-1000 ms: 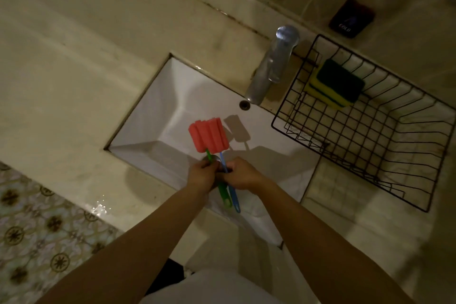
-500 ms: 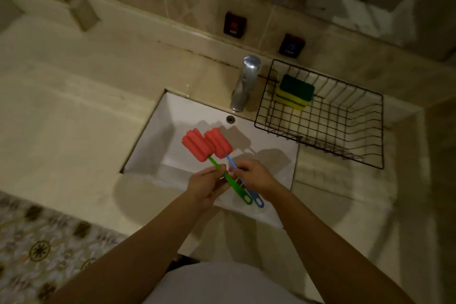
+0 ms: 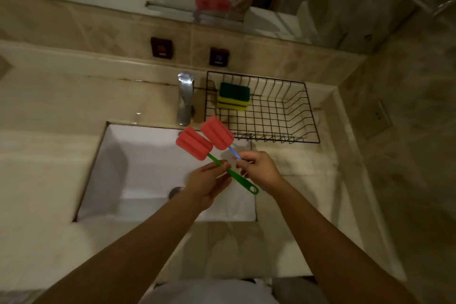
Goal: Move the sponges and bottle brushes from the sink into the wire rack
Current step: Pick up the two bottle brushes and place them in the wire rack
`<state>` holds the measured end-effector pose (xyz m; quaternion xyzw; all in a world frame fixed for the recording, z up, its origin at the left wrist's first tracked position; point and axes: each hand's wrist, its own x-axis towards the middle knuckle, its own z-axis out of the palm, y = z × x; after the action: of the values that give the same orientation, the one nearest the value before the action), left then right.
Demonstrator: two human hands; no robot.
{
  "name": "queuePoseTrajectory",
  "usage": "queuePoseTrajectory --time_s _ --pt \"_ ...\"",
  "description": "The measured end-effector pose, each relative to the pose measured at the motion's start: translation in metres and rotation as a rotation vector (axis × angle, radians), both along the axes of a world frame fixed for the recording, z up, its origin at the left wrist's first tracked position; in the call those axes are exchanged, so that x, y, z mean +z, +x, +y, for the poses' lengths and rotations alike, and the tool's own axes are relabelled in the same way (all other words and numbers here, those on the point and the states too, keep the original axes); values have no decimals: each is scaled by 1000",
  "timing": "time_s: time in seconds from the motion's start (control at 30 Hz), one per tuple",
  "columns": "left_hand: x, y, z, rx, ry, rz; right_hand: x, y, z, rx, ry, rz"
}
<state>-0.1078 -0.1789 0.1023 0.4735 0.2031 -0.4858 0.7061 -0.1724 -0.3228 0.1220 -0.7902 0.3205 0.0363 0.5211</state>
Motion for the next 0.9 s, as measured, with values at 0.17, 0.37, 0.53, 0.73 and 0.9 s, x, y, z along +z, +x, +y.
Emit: queuePoseTrajectory --time_s 0.17,0.37,0.53,0.73,0.9 --pt "0 7 -26 21 -20 22 4 5 -31 -78 -81 24" --pt "1 15 -58 28 -47 54 5 29 -75 2 -352 -23" --pt "-1 21 -78 65 -30 19 -4 69 -114 148 -596 19" --pt "-6 29 -88 111 -40 24 -31 110 -146 408 -739 85" --pt "-10 33 -94 148 -54 50 -60 121 -156 448 -708 -2"
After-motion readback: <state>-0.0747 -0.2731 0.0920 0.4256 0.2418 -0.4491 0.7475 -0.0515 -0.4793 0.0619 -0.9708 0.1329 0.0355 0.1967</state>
